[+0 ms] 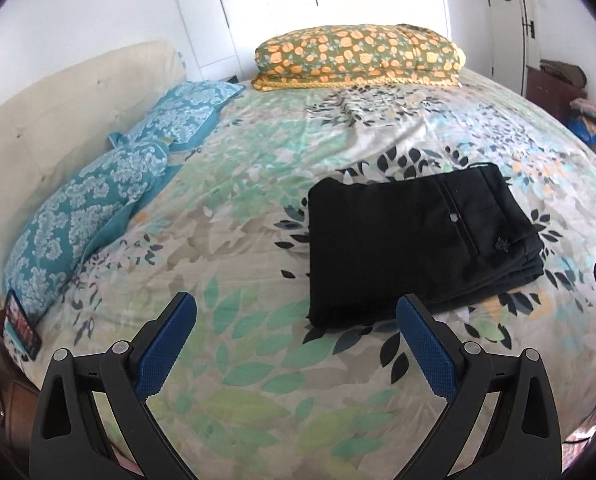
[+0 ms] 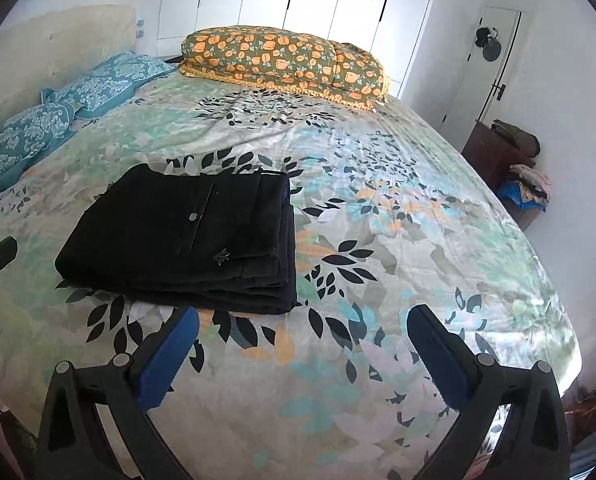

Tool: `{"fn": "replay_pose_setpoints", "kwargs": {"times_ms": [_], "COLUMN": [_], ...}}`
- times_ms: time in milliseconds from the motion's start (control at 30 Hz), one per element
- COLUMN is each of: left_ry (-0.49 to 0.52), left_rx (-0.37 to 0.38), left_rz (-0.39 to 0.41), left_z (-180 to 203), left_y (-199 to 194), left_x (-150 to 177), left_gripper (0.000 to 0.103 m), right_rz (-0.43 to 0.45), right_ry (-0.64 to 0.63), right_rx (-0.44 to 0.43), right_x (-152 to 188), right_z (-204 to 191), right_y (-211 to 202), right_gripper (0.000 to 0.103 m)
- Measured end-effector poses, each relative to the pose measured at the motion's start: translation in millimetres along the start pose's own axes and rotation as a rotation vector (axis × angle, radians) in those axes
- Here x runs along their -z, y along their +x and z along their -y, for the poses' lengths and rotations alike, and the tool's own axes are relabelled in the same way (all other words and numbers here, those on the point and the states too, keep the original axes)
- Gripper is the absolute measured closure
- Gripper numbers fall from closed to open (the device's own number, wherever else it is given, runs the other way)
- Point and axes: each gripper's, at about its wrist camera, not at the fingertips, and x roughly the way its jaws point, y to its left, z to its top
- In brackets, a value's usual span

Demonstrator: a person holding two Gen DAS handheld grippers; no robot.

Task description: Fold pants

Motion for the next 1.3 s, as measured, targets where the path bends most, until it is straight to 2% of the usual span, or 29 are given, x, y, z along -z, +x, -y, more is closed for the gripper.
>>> {"fn": "replay_pose_setpoints", "kwargs": {"times_ms": [400,533,900,1300], "left_ry": [-0.009,-0.035,-0.049,-0.107], "left_rx": [0.093,0.125,0.097,0.116], "left_rz": [0.118,0.142,0.141,0.036], "left_z": [-13,-12,-11,-18], "left_y": [-39,-59,-84,-69], "left_x": [-44,-48,-45,-35], "left_gripper": [0.001,0.001,0.001,0.001], "right_rz": [0.085,0.099,0.115,0.089], "right_ry": [-0.004,-0.015,-0.01,0.003], "right_rx": [0.045,0.047,0.037,0.036], "right_x": [-41,-49,-57,-52], "right_z": [4,0,-7,-3], "right_y": [-50,-67,-96,-98], "right_gripper": [0.0,0.0,0.0,0.0]}}
